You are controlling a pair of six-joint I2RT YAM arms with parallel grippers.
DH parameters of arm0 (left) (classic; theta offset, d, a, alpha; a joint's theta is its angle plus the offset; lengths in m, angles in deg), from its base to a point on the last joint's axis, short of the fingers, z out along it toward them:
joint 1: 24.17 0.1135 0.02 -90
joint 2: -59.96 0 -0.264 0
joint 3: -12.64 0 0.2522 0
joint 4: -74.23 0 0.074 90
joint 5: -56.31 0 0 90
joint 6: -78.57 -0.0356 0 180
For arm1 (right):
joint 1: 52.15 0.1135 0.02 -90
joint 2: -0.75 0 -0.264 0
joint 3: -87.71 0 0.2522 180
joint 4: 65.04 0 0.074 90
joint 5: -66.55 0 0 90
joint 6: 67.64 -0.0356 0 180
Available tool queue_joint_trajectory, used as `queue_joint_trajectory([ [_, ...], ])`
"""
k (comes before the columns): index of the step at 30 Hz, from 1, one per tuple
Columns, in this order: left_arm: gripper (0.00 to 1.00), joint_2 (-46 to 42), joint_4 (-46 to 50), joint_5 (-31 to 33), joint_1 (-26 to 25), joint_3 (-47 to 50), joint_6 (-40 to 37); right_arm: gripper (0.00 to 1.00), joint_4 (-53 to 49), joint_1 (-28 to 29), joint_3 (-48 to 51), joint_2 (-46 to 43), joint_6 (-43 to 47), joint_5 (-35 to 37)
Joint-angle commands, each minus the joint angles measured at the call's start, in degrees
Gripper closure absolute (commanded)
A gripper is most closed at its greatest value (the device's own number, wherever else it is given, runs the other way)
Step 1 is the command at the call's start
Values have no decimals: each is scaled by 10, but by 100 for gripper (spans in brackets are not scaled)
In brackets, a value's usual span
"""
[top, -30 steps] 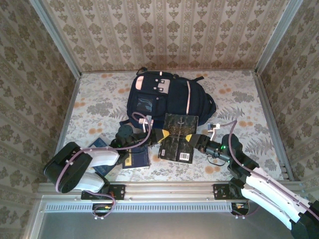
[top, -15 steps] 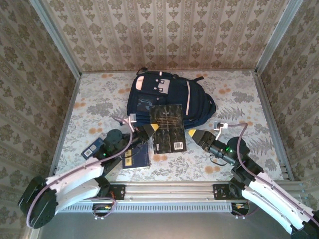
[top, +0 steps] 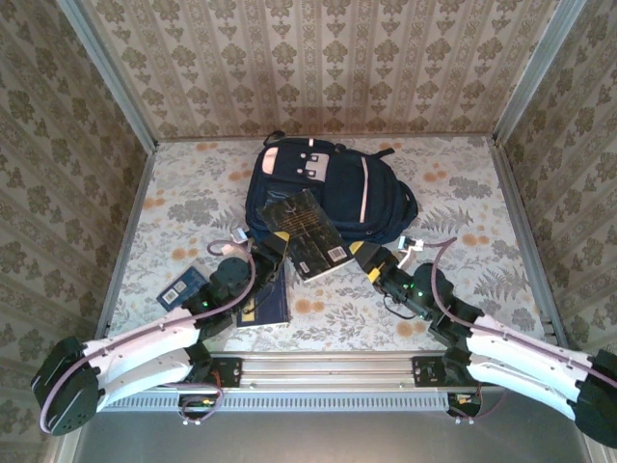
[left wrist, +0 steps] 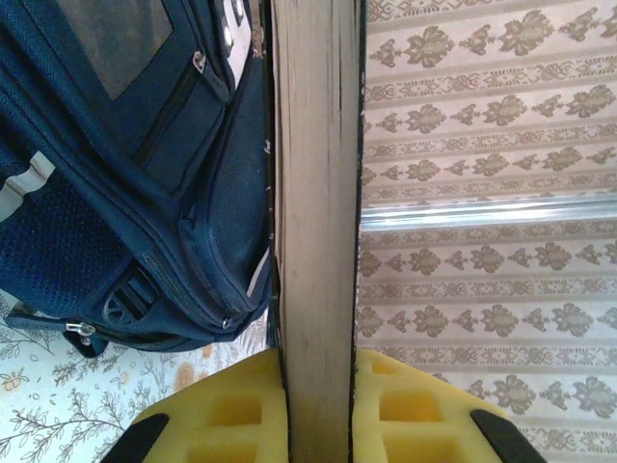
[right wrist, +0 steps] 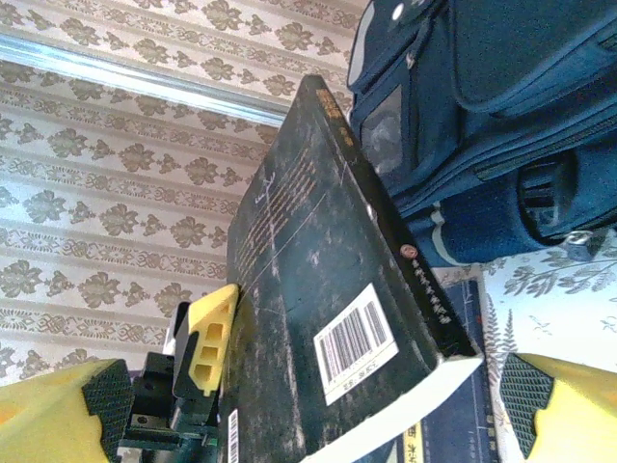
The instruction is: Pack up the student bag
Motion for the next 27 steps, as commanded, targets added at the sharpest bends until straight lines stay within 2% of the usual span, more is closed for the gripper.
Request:
queue_joint_trajectory([
  [1, 100, -6, -57, 40, -3, -45, 22, 0, 82, 8, -23, 40, -18, 37],
  [10, 100, 23, -79, 42, -11, -64, 26, 1, 169, 35, -70, 161, -33, 21],
  [13, 100, 31, -82, 39, -13, -68, 27, 9, 218, 37, -79, 196, -44, 17],
  [16, 100, 39, -84, 38, -15, -69, 30, 24, 246, 37, -88, 206, -41, 20],
  [22, 100, 39, -50, 26, -14, -75, 1, 70, 144, 36, -110, 155, 25, 62],
  [23, 95, 37, -31, 15, -9, -79, -12, 79, 123, 36, -110, 138, 37, 75],
  [26, 66, 37, 12, -14, 4, -88, -52, 100, 26, 35, -117, 85, 77, 120],
  [27, 57, 40, 21, -30, 12, -91, -76, 100, -18, 30, -125, 66, 90, 131],
])
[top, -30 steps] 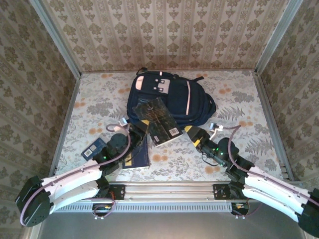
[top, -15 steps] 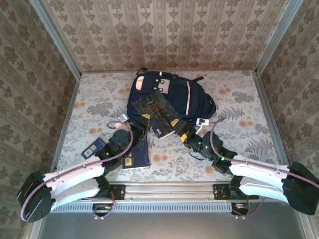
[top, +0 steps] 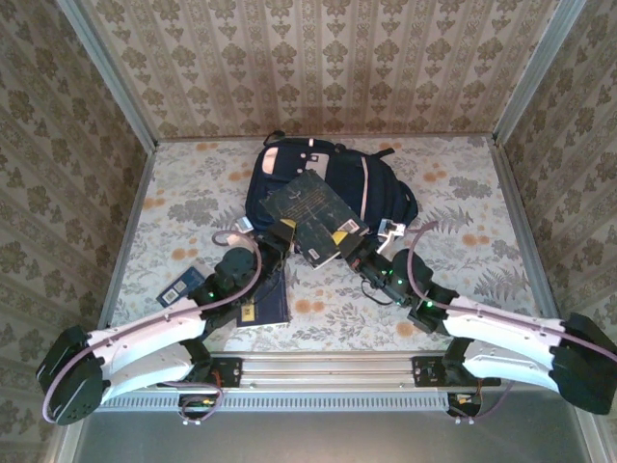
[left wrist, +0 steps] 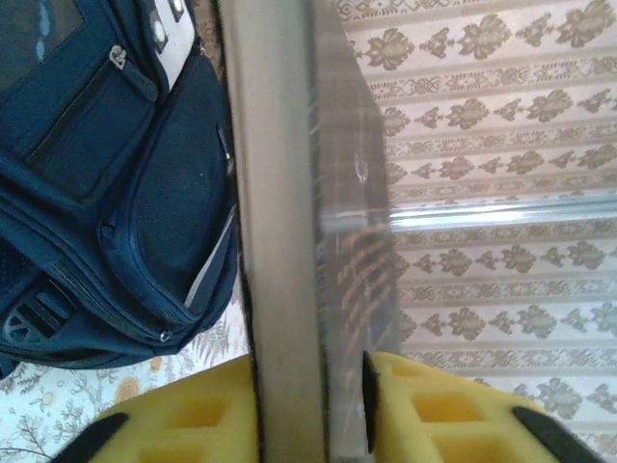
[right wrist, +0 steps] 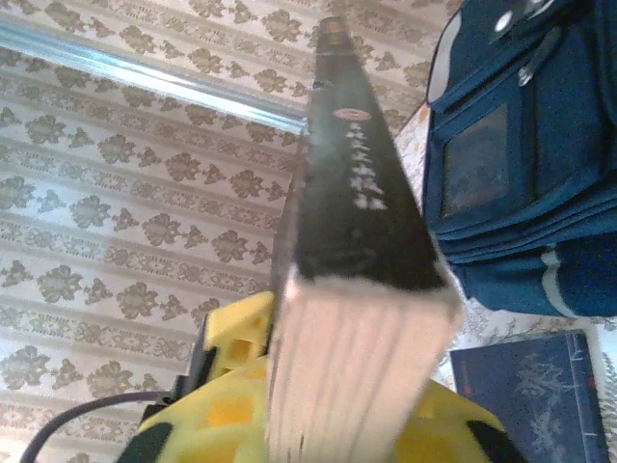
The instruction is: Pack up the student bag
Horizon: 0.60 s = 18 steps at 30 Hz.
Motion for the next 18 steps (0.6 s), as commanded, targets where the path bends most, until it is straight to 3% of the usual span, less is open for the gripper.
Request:
queue_joint_trajectory([
  [1, 50, -4, 39, -46, 25, -29, -74, 100, -131, -13, -42, -66, 65, 79],
  [6, 32, 27, 137, -144, 69, -88, -194, 100, -307, -91, -84, -146, 100, 65],
  [10, 27, 111, 262, -218, 88, -224, -321, 100, -428, -163, -116, -197, 120, 67],
  [14, 27, 260, 387, -293, 93, -417, -418, 100, -507, -201, -132, -250, 162, 107],
  [18, 26, 427, 469, -370, 107, -600, -469, 100, -563, -222, -138, -298, 191, 146],
])
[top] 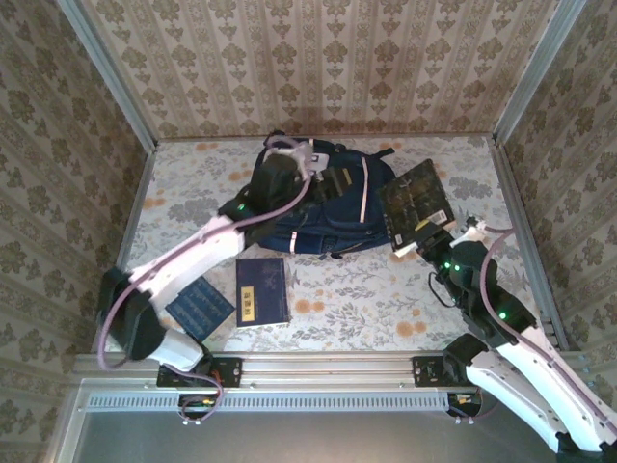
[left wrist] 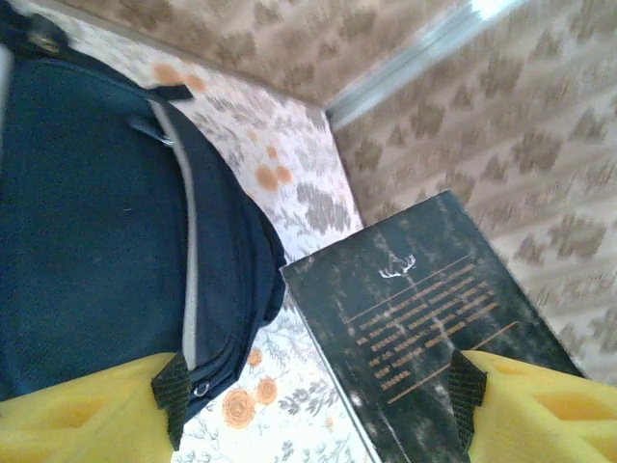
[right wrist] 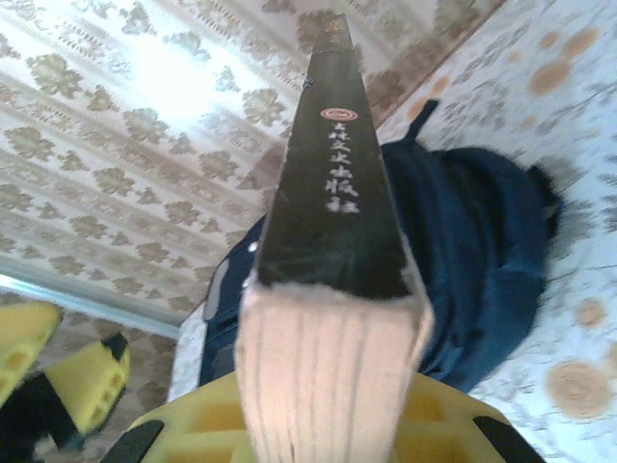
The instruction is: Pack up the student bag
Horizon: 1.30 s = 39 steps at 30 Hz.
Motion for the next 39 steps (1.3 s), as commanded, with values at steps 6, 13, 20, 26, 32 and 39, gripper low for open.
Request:
queue_joint_trajectory([
  [6, 32, 305, 212, -163, 35, -327, -119, 100, -101, -13, -18, -97, 50, 69],
  [13, 40, 438, 252, -195, 41, -486, -129, 100, -130, -13, -13, -127, 56, 69],
  [20, 45, 481, 248, -195, 44, -508, -122, 100, -148, -13, -27, -135, 65, 66],
  [26, 46, 500, 250, -196, 45, -516, -120, 100, -141, -13, -32, -135, 66, 61],
  [32, 47, 467, 257, -174, 57, -485, -137, 100, -141, -13, -27, -134, 63, 54],
  [39, 45, 420, 214, -185, 84, -432, -124, 100, -136, -13, -15, -128, 55, 46],
])
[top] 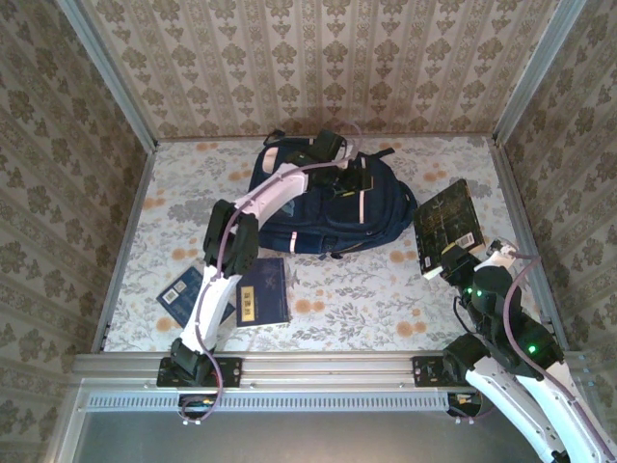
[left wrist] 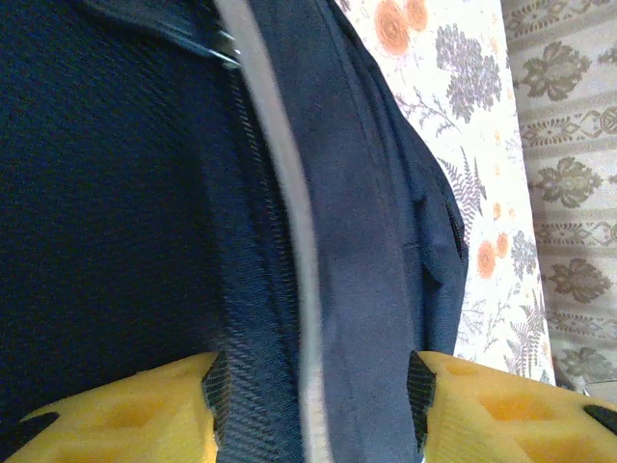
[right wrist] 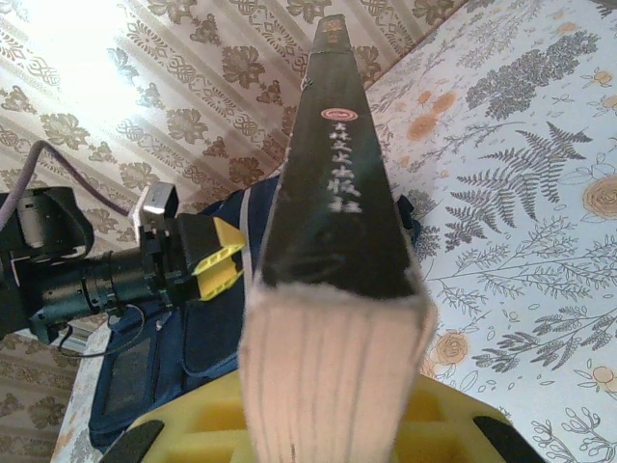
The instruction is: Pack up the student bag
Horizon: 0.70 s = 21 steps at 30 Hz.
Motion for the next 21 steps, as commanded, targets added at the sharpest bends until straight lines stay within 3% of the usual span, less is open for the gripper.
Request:
queue_joint_trajectory([
  [1, 45, -34, -18, -3, 15, 0, -4, 100, 55, -2, -8, -1, -1, -2],
  [15, 45, 59, -14, -48, -15, -92, 14, 100, 63, -2, -1, 15, -4, -13],
  [21, 45, 70, -14, -49, -19, -85, 18, 100, 66, -3, -2, 20, -7, -17],
])
